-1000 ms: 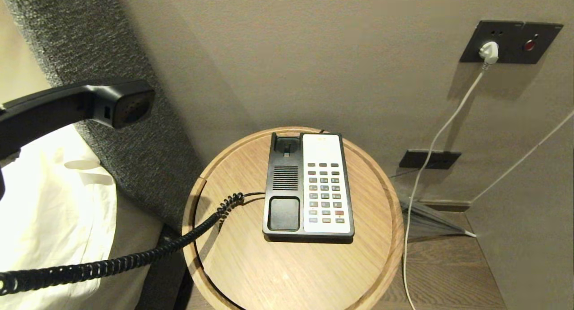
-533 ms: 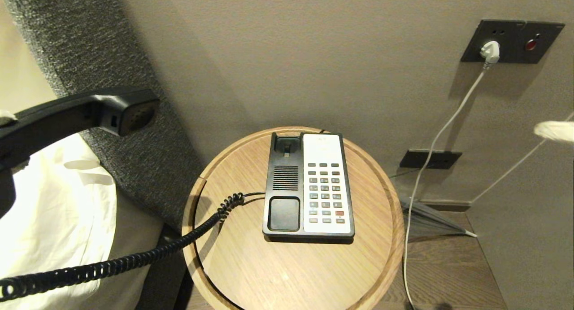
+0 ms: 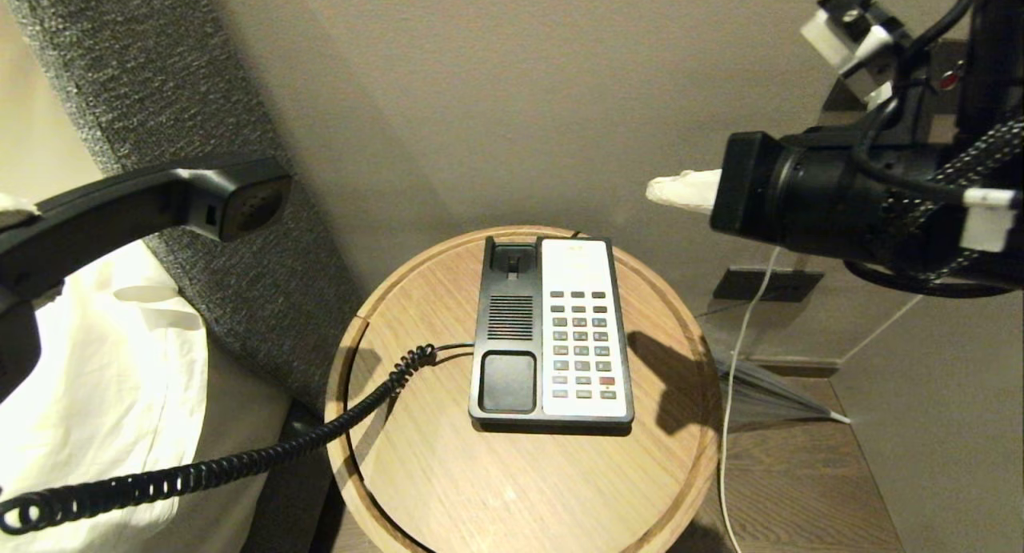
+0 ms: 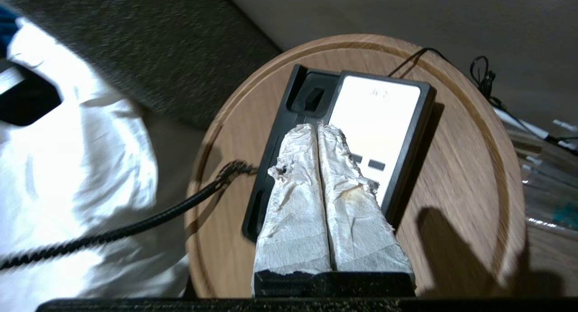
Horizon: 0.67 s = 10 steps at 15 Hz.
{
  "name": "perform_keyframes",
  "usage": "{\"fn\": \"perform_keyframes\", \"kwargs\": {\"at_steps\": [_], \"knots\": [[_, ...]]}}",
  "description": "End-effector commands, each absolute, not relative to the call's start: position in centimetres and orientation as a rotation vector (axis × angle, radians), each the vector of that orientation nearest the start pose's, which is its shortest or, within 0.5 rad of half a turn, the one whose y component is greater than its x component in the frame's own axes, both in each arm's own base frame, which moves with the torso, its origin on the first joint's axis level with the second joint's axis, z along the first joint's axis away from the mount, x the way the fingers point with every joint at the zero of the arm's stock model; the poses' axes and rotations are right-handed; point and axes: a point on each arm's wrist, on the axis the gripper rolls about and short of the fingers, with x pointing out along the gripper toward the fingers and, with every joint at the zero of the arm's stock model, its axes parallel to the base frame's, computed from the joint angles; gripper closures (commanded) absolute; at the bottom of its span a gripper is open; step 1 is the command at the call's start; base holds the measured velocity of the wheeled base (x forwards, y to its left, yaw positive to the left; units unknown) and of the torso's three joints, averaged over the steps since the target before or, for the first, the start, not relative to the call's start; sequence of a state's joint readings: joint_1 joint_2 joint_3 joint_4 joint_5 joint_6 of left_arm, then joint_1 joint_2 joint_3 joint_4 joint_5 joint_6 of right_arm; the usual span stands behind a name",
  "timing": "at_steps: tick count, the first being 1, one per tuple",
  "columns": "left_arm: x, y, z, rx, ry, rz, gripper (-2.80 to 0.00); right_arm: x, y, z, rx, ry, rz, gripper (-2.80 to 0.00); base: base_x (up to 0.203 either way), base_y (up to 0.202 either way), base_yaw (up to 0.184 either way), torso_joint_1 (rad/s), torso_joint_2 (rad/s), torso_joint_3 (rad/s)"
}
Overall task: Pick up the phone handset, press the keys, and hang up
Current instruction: Dial the number
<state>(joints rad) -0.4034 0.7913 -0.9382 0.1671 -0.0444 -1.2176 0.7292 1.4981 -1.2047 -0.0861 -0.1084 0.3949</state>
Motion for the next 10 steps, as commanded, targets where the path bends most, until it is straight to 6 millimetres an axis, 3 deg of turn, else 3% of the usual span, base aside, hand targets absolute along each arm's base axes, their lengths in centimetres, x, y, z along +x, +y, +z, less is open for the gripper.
{"fn": "perform_keyframes", "kwargs": {"at_steps": [1,4,6,10], "knots": [[4.9,-2.2,30.9,-1.199,0.300,-0.376,0.00,21.8,20.0,27.4,0.244,0.378,0.539,0.00,0.000,0.000,0.000,0.000,0.00,0.000],[4.9,-2.2,30.9,-1.199,0.299,-0.376,0.00,21.5,20.4,26.1,0.201,0.420,0.542,0.00,0.000,0.000,0.000,0.000,0.00,0.000],[5.0,-2.2,30.8,-1.198,0.303,-0.374,0.00,21.3,20.2,23.9,0.132,0.468,0.529,0.00,0.000,0.000,0.000,0.000,0.00,0.000],[5.0,-2.2,30.8,-1.196,0.305,-0.376,0.00,21.3,20.6,22.4,0.080,0.505,0.530,0.00,0.000,0.000,0.000,0.000,0.00,0.000]]}}
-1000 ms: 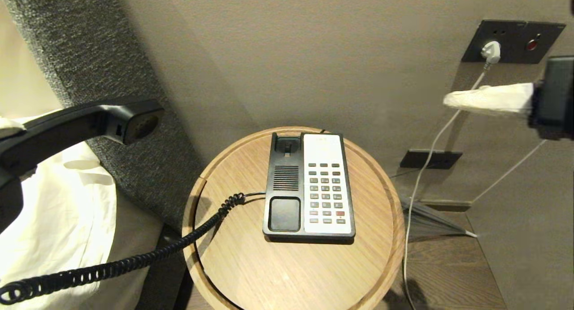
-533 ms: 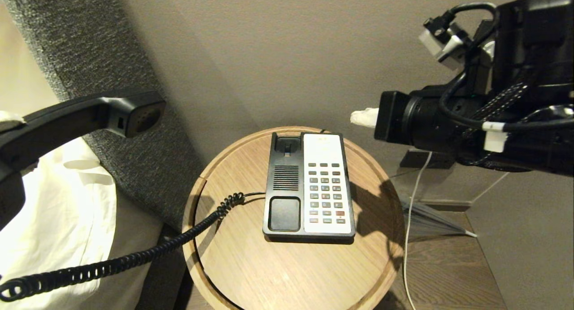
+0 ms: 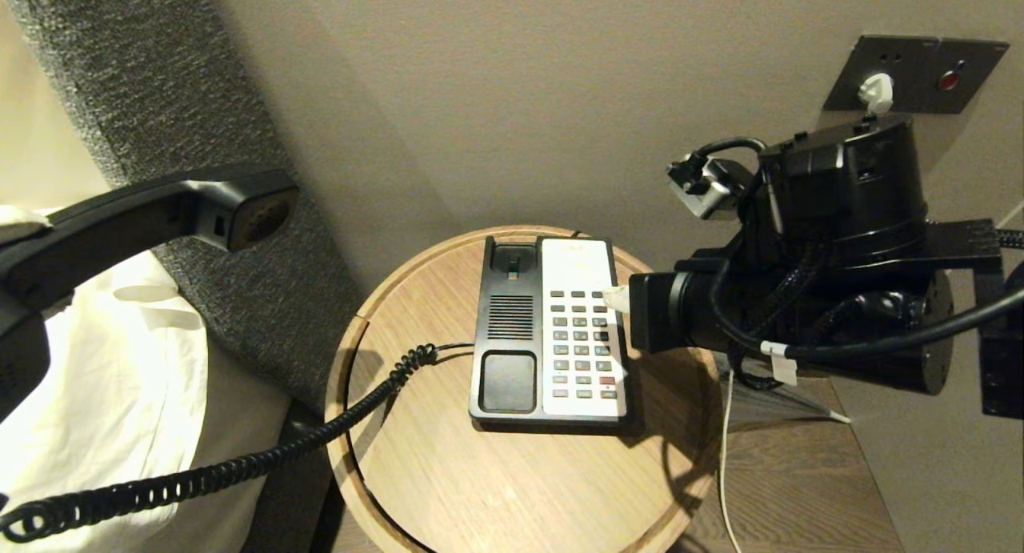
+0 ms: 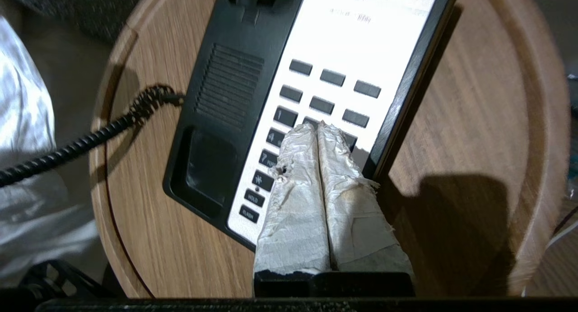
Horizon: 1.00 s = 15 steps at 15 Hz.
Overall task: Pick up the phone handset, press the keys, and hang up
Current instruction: Dial the number
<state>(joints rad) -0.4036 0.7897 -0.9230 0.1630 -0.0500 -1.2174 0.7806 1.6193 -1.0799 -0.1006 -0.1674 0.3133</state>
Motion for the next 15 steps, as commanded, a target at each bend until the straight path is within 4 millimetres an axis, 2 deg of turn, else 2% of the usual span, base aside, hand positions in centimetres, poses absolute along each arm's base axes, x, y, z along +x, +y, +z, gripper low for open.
{"fn": "perform_keyframes", "kwargs": {"at_steps": [1,15], "knots": [[5.0,-2.2,30.7,-1.196,0.306,-0.375,0.00,21.4,20.7,22.2,0.075,0.510,0.529,0.00,0.000,0.000,0.000,0.000,0.00,0.000],[5.1,-2.3,30.5,-1.190,0.311,-0.369,0.00,22.9,22.5,20.4,0.056,0.532,0.528,0.00,0.000,0.000,0.000,0.000,0.00,0.000]]}}
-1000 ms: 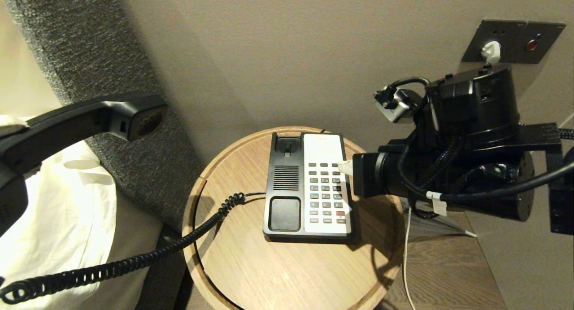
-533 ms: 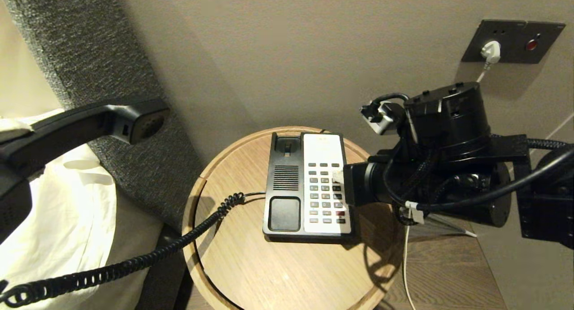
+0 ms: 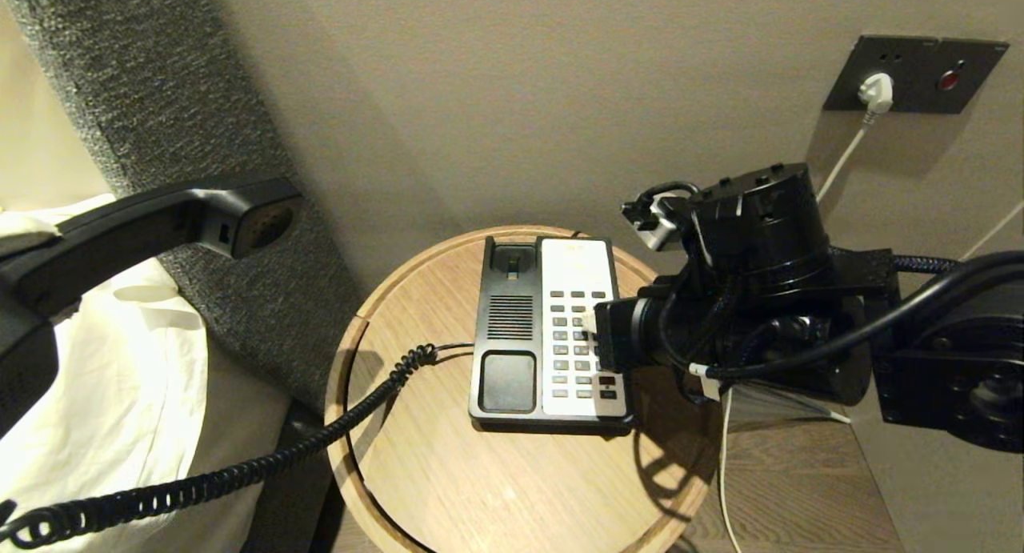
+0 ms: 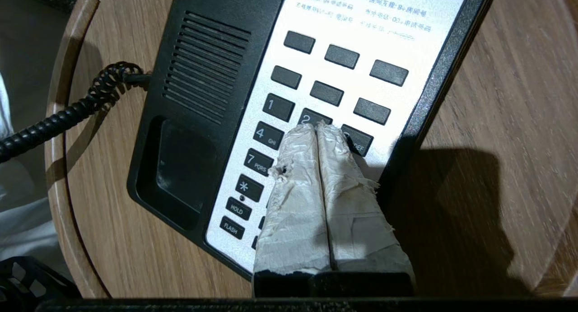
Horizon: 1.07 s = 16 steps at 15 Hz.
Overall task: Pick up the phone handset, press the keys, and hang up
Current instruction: Dial the number
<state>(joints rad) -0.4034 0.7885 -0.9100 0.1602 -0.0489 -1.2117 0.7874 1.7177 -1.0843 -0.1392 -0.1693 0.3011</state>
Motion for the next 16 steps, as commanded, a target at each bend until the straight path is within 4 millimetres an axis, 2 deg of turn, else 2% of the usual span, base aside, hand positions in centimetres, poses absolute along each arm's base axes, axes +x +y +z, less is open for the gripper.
{"fn": "perform_keyframes", "kwargs": {"at_steps": [1,16], "knots": [[5.1,-2.3,30.5,-1.190,0.311,-0.369,0.00,23.0,22.5,20.4,0.055,0.534,0.528,0.00,0.000,0.000,0.000,0.000,0.00,0.000],[4.8,-2.2,30.5,-1.193,0.305,-0.374,0.00,24.1,23.3,20.0,0.054,0.538,0.520,0.00,0.000,0.000,0.000,0.000,0.00,0.000]]}}
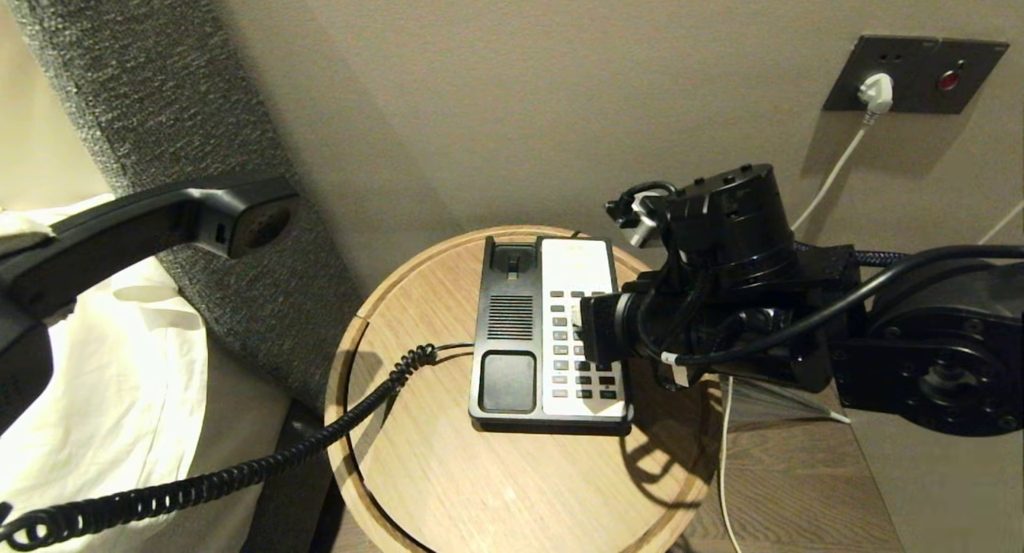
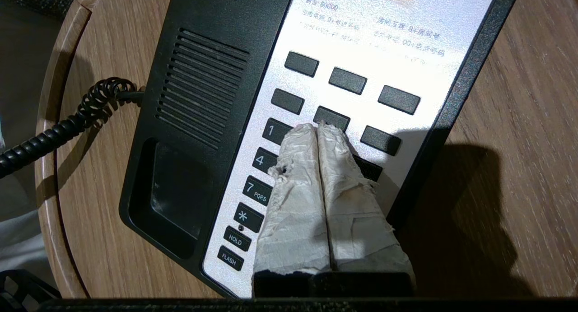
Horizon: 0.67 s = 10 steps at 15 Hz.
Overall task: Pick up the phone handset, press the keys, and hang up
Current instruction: Dial the number
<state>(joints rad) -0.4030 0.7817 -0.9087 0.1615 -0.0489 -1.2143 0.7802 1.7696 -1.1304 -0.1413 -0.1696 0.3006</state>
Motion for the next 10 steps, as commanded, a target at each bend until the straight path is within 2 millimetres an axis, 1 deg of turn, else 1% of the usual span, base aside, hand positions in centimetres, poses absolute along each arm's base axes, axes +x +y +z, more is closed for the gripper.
{"fn": "perform_keyframes", "kwargs": {"at_steps": [1,7,10], "knots": [[4.79,-2.17,30.47,-1.193,0.306,-0.375,0.00,24.09,23.26,20.00,0.054,0.538,0.520,0.00,0.000,0.000,0.000,0.000,0.00,0.000],[4.72,-2.14,30.17,-1.192,0.311,-0.371,0.00,24.23,23.27,19.14,0.028,0.555,0.499,0.00,0.000,0.000,0.000,0.000,0.00,0.000],[4.73,-2.14,30.13,-1.191,0.313,-0.370,0.00,24.22,23.23,19.34,0.029,0.546,0.491,0.00,0.000,0.000,0.000,0.000,0.00,0.000]]}}
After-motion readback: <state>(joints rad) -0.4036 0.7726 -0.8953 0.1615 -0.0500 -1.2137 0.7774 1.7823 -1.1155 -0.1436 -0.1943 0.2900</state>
